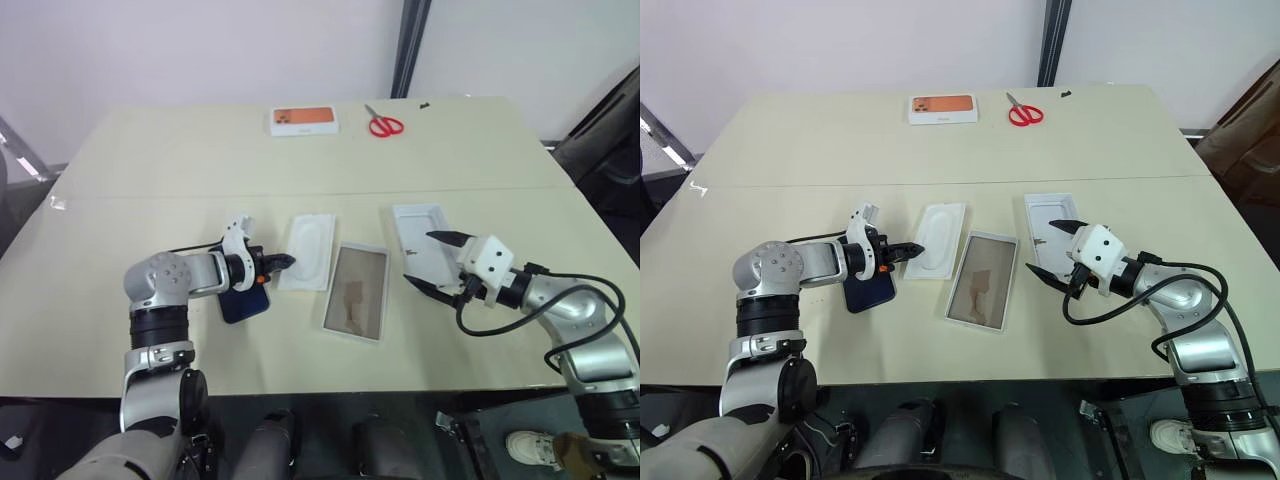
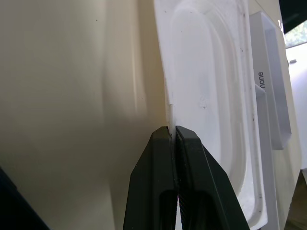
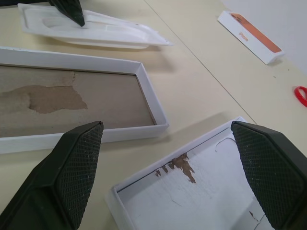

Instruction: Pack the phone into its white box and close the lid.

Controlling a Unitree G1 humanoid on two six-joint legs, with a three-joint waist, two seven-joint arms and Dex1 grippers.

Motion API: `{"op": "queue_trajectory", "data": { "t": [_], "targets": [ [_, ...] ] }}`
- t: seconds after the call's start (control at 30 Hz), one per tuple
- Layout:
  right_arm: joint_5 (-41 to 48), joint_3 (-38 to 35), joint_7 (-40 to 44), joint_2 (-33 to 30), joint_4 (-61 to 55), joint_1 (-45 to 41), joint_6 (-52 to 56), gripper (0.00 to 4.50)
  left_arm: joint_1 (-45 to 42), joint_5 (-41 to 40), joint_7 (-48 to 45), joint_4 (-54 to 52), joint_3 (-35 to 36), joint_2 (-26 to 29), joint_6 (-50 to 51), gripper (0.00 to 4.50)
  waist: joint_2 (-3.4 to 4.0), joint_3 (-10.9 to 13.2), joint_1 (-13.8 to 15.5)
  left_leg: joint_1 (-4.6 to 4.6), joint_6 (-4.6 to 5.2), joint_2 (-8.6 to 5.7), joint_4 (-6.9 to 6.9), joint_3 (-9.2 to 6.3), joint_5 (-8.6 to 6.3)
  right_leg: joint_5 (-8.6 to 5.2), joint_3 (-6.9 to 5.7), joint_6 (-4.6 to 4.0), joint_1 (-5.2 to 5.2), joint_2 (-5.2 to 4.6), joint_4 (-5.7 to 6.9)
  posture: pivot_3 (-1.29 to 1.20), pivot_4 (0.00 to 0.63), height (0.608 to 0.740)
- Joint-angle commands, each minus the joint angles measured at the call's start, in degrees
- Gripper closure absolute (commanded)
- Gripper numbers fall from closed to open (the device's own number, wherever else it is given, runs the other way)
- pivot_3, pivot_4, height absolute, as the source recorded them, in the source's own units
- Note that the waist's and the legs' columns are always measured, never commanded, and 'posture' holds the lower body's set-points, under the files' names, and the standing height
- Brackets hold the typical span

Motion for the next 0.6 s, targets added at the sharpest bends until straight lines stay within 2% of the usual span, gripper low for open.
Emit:
{"op": "queue_trajectory", "data": {
  "t": [0.03,0.13,0.27,0.4,0.6],
  "targets": [
    [1.58,-0.76,0.28,-0.03,-2.79,-0.40,0.60,0.00,-0.03,0.13,0.69,-0.49,1.43,0.35,-1.62,4.48,0.00,0.00,-0.05,0.00,0.00,0.00,0.00,0.00,0.00,0.00,0.00,0.00,0.00,0.00,0.00,0.00,0.150,0.734],
    [6.82,-0.01,2.82,0.37,-7.34,1.32,5.92,0.00,-1.39,-0.37,1.87,-0.26,3.61,-0.02,-3.07,4.48,-0.01,0.01,-0.05,-0.01,0.00,0.01,-0.01,0.00,0.00,0.00,0.00,0.00,-0.02,0.00,0.00,0.00,0.150,0.734],
    [9.50,5.12,5.81,0.61,-14.21,5.11,10.81,0.00,-1.26,0.73,-0.31,-4.27,-1.13,2.44,-5.68,4.48,-0.04,0.02,0.00,-0.03,0.00,0.01,0.00,-0.01,-0.01,0.00,0.00,0.00,-0.01,0.00,-0.01,0.00,0.150,0.734],
    [10.10,8.89,6.25,2.20,-15.37,3.82,13.54,0.00,-1.28,0.74,-0.99,-5.23,-2.19,3.02,-6.99,4.48,-0.04,0.02,-0.03,-0.02,-0.01,0.00,0.00,-0.01,-0.01,0.00,0.01,0.00,-0.01,0.00,-0.01,0.00,0.150,0.734],
    [4.12,18.12,8.63,2.85,-12.67,0.76,13.51,0.00,-1.29,0.68,-1.76,-6.32,-3.61,3.23,-8.08,4.48,-0.05,0.03,0.06,-0.03,-0.01,0.00,0.00,-0.03,-0.01,0.00,-0.01,0.00,-0.03,0.00,-0.01,0.00,0.150,0.734]
  ]
}}
